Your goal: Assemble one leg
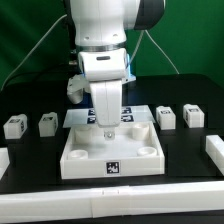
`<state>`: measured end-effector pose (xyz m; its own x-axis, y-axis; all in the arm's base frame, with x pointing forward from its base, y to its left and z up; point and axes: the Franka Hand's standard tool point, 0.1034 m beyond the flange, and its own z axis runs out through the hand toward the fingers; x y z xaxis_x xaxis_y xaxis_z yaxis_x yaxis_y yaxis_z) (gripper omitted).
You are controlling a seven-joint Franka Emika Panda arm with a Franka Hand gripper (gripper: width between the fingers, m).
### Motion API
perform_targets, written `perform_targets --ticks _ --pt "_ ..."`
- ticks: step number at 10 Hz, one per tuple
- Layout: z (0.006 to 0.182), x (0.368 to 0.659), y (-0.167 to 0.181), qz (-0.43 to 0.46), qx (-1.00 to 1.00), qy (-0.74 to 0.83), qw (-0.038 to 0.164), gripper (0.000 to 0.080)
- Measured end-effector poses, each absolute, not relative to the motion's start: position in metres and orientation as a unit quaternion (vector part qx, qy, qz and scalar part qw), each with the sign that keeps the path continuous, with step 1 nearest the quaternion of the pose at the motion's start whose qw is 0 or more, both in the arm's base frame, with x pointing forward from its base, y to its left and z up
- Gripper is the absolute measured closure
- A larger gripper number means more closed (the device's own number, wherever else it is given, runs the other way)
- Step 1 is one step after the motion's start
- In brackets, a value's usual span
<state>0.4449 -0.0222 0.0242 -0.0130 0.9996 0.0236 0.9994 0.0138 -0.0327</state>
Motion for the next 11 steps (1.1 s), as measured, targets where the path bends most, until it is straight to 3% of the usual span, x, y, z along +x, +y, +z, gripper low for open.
perform_targets --ticks 3,7,11 --pt "0.025 0.442 -0.023 0.001 -0.712 -0.702 0.016 0.0149" --pt "0.012 0.420 -0.025 0.005 -0.719 -0.694 0.024 0.0149" --pt "0.006 0.417 -0.024 0.009 -0.726 -0.687 0.029 0.0149"
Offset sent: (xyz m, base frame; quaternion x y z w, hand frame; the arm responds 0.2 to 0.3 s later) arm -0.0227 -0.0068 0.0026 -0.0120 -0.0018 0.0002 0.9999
